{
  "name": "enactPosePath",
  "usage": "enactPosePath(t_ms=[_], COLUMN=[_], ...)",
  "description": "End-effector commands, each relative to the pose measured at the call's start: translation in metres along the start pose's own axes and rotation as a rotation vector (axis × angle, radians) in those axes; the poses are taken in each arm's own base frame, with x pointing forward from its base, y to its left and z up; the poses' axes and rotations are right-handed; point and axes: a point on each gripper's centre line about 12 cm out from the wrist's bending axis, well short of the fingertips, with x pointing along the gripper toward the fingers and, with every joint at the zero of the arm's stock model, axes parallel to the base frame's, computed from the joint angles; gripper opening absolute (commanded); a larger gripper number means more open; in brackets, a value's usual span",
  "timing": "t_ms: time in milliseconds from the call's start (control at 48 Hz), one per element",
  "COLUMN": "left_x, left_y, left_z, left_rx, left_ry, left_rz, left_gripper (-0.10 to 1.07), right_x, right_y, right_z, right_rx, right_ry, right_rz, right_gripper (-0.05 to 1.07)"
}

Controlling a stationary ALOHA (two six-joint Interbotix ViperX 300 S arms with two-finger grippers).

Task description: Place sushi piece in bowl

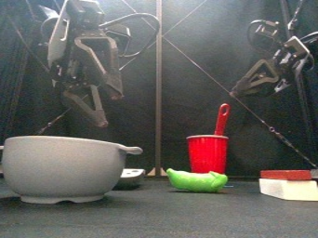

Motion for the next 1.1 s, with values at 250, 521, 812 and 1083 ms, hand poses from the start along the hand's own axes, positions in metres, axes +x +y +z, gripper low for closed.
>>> enactPosePath(t_ms=[250,521,812,1083], left_x=[0.0007,0.0006,0.0006,0.0013], left_y=[-0.0008,-0.0007,0.0002,0.0005], left_z=[0.0057,0.0063,0.0082,0.0075], left_rx=[-0.010,-0.014,-0.011,-0.010], left_ry=[-0.012,-0.012,-0.017,-0.015], left_rz=[-0.005,-0.005,-0.002,-0.001], left_gripper=[0.95,0.95,0.95,0.95], right_x=[0.0008,0.0008,0.0010,0.0010], right_y=[0.0002,0.0002,0.0001,0.0001], right_z=[0.0060,0.0060,0.0057,0.0057], right_rx=[0.000,0.000,0.000,0.002], right_ry=[-0.017,-0.017,-0.015,-0.015], right_rz=[0.001,0.001,0.001,0.001], right_gripper=[0.66,0.66,0.66,0.66])
